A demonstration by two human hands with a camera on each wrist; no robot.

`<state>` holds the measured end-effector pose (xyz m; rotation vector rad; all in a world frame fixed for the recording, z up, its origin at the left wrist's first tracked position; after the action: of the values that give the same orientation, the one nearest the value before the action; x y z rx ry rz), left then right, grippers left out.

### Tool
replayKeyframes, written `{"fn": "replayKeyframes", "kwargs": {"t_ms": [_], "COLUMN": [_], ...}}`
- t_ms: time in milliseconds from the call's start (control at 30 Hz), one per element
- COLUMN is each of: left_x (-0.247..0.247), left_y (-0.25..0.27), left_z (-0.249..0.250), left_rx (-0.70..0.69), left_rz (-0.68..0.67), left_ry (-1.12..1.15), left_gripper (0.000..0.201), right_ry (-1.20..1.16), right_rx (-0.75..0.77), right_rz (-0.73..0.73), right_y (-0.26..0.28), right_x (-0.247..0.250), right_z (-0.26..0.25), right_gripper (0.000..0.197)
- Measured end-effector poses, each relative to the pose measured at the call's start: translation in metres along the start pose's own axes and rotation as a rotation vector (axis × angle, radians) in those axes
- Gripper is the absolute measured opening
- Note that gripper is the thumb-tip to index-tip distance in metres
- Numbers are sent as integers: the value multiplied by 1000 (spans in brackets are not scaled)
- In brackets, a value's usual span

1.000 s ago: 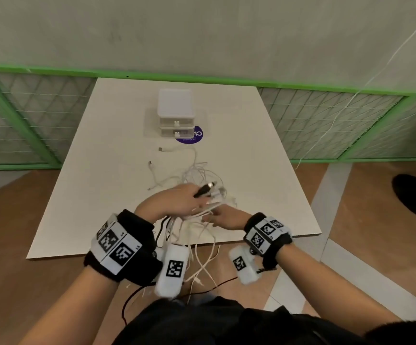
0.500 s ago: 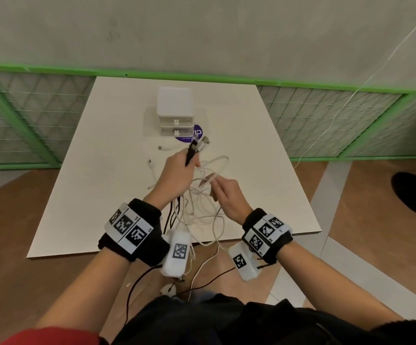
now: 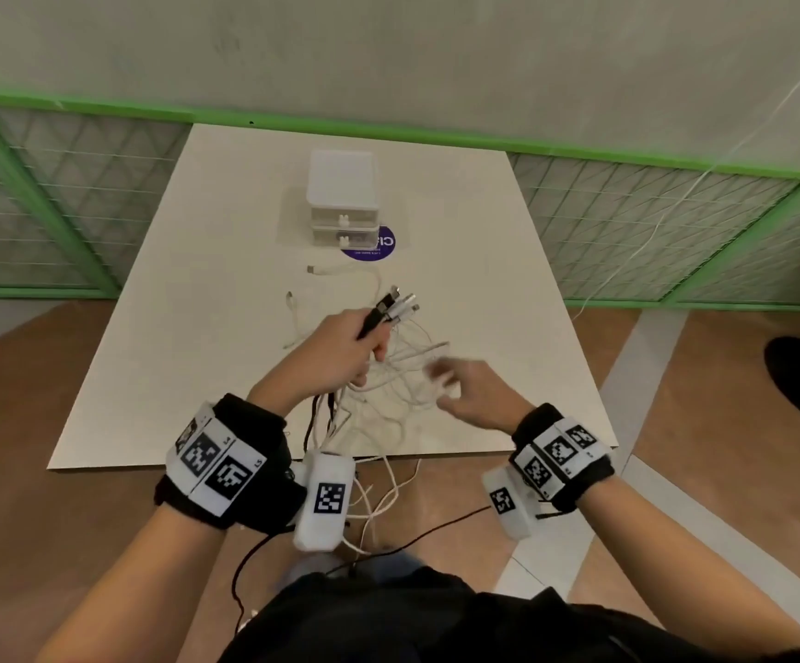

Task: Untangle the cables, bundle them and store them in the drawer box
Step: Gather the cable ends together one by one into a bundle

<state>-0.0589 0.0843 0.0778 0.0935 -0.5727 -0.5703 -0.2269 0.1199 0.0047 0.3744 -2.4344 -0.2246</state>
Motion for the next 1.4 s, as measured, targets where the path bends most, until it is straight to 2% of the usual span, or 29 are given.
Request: {"fn": "replayKeyframes", "kwargs": {"t_ms": [33, 100, 167, 233, 333, 433, 500, 567, 600, 700, 767, 833, 900, 967, 1033, 1100, 1133, 1267, 1333, 1400], "left_x": [-7, -19, -24, -22, -13, 10, 31, 45, 49, 49, 38, 26, 18, 13, 9, 13, 17, 25, 18, 10], "left_y": [0, -1, -3, -4, -5, 3, 12, 16, 17, 19, 18, 17, 17, 17, 17, 21, 23, 25, 21, 18], "left_z": [-4, -8, -8, -6, -5, -4, 0, 1, 1, 2, 2, 2, 3, 1, -2, -4, -6, -8, -7, -4], "left_rx": [16, 36, 40, 37, -33, -110, -174, -173, -161, -142, -144, -138, -136, -149, -190, -215, -227, -262, -269, -298], "left_rz": [-3, 11, 51, 137, 340, 585, 669, 655, 631, 582, 459, 344, 338, 382, 427, 500, 543, 617, 615, 597], "left_ry": [2, -31, -51, -64, -140, -79, 93, 267, 329, 326, 355, 436, 450, 405, 295, 172, 109, -80, -105, -38], "left_gripper": [31, 30, 27, 26, 17, 14, 16, 26, 29, 30, 30, 31, 31, 31, 26, 20, 22, 14, 13, 14], "right_ry": [-136, -341, -357, -359, -348, -144, 80, 130, 107, -52, -146, -130, -162, -294, -351, -394, -455, -691, -565, -338], "right_rx": [98, 247, 308, 316, 342, 228, 64, -75, -93, -141, -162, -65, 52, 110, 102, 23, -1, 143, 219, 242], "right_rz": [106, 147, 147, 244, 334, 176, -54, -301, -387, -499, -423, -253, -154, -144, -205, -302, -291, 27, 30, -74], "right_y": [2, 5, 6, 6, 5, 1, 3, 13, 18, 25, 21, 14, 10, 6, 3, 4, 4, 6, 3, -2], "right_x": [10, 15, 7, 3, -3, -24, -46, -70, -80, -82, -64, -38, -26, -29, -33, -30, -24, 10, 3, -25], "right_z": [-10, -33, -45, -47, -50, -46, -29, -13, -9, -13, -19, -32, -46, -54, -54, -49, -47, -49, -61, -77], "right_gripper": [56, 63, 54, 42, 29, 25, 22, 23, 27, 39, 45, 68, 92, 104, 102, 96, 94, 85, 85, 95]}}
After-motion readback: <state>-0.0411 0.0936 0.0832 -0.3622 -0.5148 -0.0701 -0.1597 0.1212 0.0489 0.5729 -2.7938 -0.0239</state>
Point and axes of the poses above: each hand's wrist, its own y-axis away from the middle knuckle, its own x-axis out of the back of the hand, z = x × y, the point moved 5 cm from there along -y, towards the middle knuckle, and after that the axes turned 12 degrees about -y, right-handed, at the moved point
